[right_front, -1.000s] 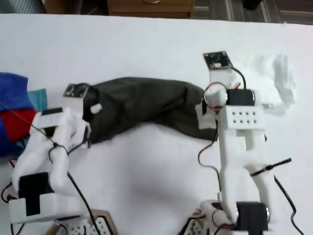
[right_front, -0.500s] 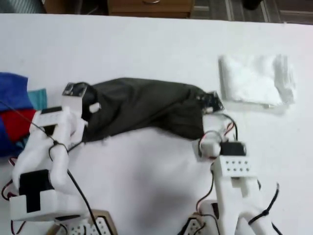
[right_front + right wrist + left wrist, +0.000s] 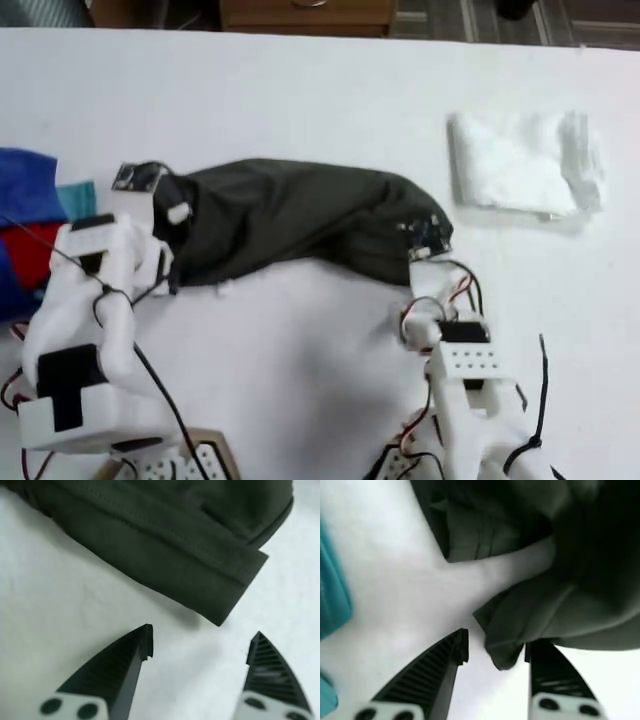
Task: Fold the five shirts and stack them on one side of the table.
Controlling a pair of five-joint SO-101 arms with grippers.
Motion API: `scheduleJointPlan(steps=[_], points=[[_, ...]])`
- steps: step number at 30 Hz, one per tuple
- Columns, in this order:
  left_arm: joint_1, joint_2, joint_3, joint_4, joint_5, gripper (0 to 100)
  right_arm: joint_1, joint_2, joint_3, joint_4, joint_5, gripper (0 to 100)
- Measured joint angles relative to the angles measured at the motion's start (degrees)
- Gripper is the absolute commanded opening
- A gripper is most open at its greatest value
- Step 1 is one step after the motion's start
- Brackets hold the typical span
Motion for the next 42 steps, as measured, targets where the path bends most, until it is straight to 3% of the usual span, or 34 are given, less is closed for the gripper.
scheduleJointPlan(steps=[15,20,36,42], points=[[4.13,2.11,-2.11,-0.7,4.4,20,0.0,0.0,0.0,0.0,0.0,29.7],[4.66,4.75,-3.78,-1.23,4.84,2,0.0,0.0,0.0,0.0,0.0,29.7],[5.54,5.36,-3.78,0.0,4.75,3,0.0,0.0,-0.26,0.26,0.0,29.7],[5.54,5.27,-3.52,0.35,5.01,3,0.0,0.0,-8.09,11.16,0.0,29.9]])
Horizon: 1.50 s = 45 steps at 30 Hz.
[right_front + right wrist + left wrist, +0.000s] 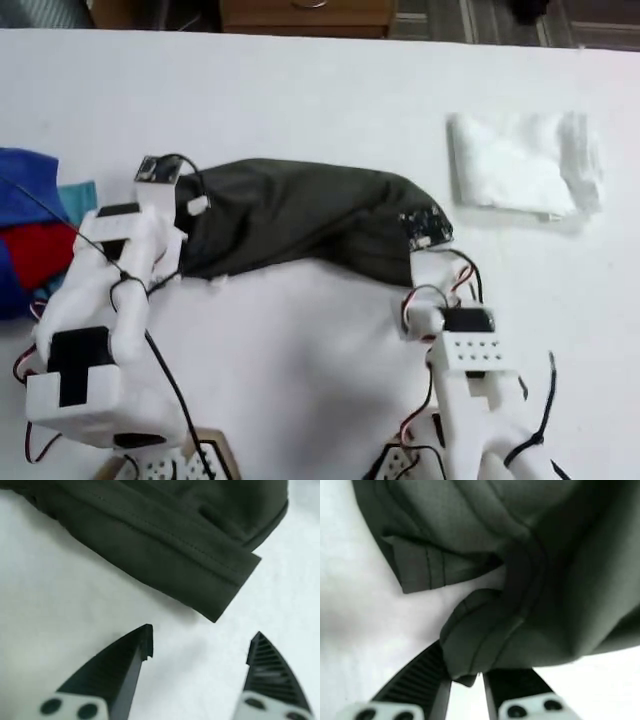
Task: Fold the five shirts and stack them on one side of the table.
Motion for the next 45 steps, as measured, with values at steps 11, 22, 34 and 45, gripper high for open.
scheduleJointPlan(steps=[11,22,34,45], points=[[0.0,0.0,0.0,0.09,0.09,3,0.0,23.56,-28.22,9.58,0.18,30.0],[0.0,0.0,0.0,0.09,1.85,3,4.4,50.81,-51.69,19.16,0.18,29.8],[0.0,0.0,0.0,0.09,1.85,3,4.48,56.97,-54.95,21.27,0.18,24.3],[0.0,0.0,0.0,0.09,1.85,3,2.64,57.58,-54.95,21.27,0.18,9.4]])
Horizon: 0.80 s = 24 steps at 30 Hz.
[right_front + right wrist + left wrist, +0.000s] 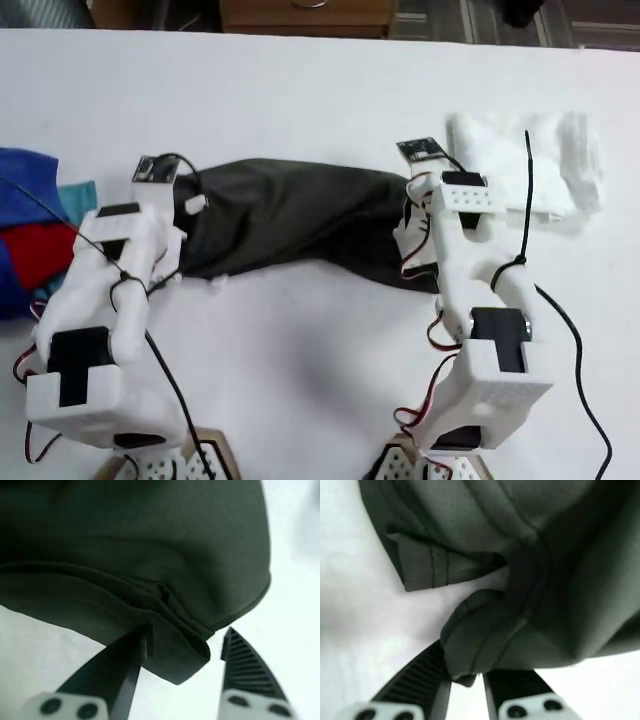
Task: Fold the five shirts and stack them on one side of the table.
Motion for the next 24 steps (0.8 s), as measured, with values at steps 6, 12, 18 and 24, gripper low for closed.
scheduleJointPlan(steps=[6,12,18,24], points=[[0.0,0.0,0.0,0.0,0.0,3,0.0,0.0,-0.09,1.49,0.0,7.1],[0.0,0.0,0.0,0.0,0.0,3,0.0,0.0,-0.18,4.92,0.0,14.6],[0.0,0.0,0.0,0.0,0.0,3,0.0,0.0,-0.18,5.1,0.0,14.8],[0.0,0.0,0.0,0.0,0.0,3,-0.09,-2.73,-0.18,7.47,0.0,14.5]])
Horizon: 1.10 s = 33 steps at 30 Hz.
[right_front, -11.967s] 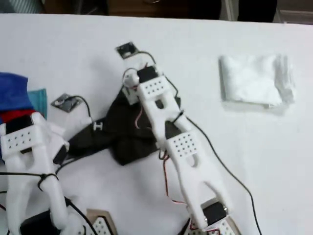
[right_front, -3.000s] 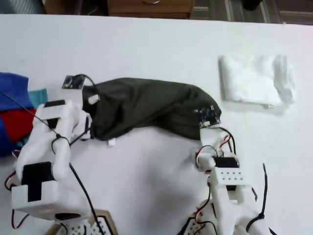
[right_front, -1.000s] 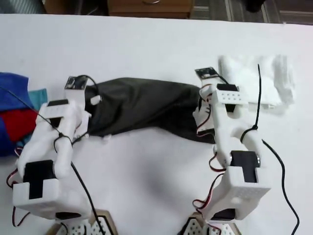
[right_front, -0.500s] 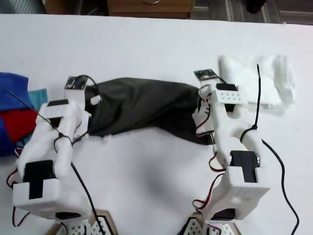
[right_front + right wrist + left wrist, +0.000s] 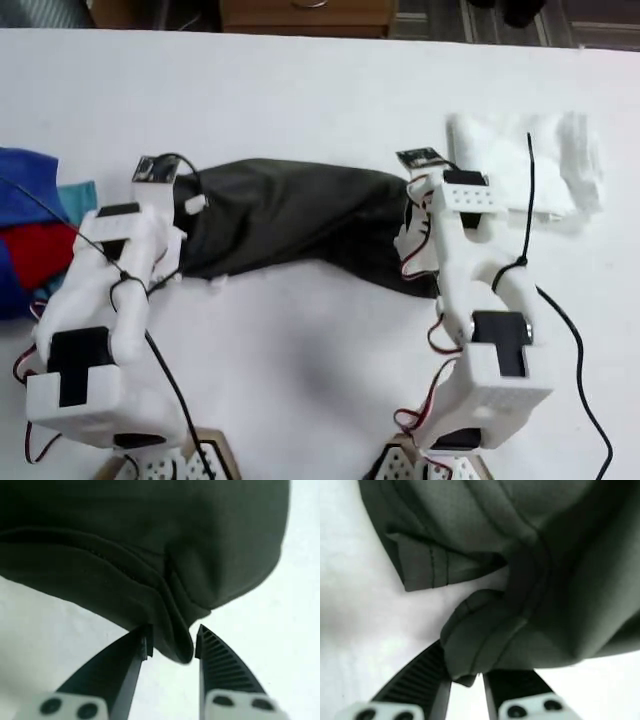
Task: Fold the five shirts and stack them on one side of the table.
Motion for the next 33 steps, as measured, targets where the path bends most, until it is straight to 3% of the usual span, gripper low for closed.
scheduleJointPlan(steps=[10,16,29,33], points=[[0.0,0.0,0.0,0.0,0.0,3,-0.26,-3.25,0.0,1.67,0.0,14.3],[0.0,0.0,0.0,0.0,0.0,3,-0.18,-3.34,3.43,-2.99,0.0,1.2],[0.0,0.0,0.0,0.0,0.0,3,-0.09,-4.22,3.87,-4.4,0.18,1.9],[0.0,0.0,0.0,0.0,0.0,3,3.16,-9.76,1.32,-3.43,5.27,1.9]])
